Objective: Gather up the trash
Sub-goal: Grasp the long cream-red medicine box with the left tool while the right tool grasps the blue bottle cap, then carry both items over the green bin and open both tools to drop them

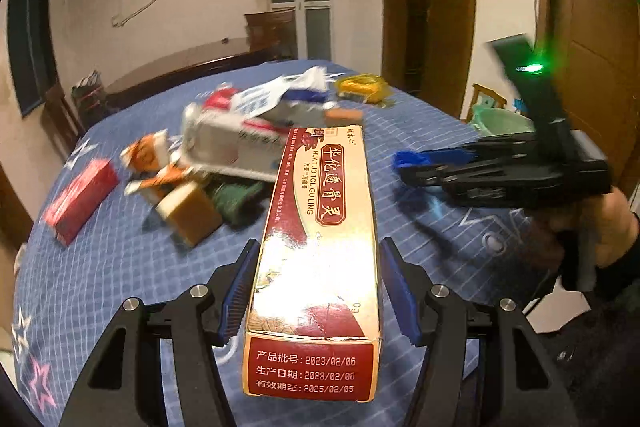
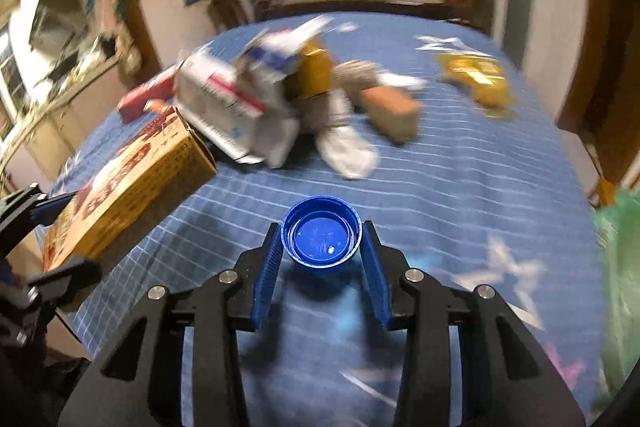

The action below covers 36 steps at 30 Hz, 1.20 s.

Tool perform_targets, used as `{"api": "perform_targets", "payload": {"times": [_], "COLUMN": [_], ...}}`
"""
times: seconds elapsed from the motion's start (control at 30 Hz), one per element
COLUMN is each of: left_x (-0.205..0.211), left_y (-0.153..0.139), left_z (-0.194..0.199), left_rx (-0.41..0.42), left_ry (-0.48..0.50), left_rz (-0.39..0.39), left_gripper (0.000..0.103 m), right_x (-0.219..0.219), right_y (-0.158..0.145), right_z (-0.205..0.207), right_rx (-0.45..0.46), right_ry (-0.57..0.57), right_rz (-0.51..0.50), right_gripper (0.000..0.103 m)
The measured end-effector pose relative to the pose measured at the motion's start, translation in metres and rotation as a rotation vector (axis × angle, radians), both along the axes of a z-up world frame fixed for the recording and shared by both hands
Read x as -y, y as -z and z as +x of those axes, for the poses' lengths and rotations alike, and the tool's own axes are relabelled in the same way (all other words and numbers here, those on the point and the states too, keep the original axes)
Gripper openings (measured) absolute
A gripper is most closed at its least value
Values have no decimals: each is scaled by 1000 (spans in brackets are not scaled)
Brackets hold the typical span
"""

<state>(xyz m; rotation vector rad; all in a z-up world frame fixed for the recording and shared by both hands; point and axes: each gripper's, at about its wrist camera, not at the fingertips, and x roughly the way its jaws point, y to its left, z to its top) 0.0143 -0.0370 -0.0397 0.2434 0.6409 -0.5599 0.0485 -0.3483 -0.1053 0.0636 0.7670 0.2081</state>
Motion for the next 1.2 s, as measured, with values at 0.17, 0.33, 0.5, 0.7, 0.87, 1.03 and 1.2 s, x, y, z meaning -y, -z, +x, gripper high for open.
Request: {"api": "perform_targets", "payload": {"times": [0.17,0.33,0.5,0.7,0.87,1.03,1.2], "left_x": [60,137,213,319,400,458,488], "left_y": [-21,-45,-64,-75,-63,-46,-25], "left_z": [10,22,36,52,64,74,82], "left_rx": [31,64,90,103,63,-28,-92], "left_ry": [107,212,319,428,504,564,598], "left_rz": [29,45,59,106,147,174,206], "left_gripper": [62,62,62,62,62,62,62], "right_x": [72,149,219,287,321,334,338], "right_y": [-29,-55,-73,-76,-65,-54,-45], "right_z": [-36,-67,-83,-89,-77,-70,-66], "right_rx": [60,101,95,41,-38,-105,-144], "right_ry": [167,333,467,563,602,608,593], "right_rz": [39,17,0,15,44,72,76], "right_gripper": [38,38,38,38,38,38,38]}}
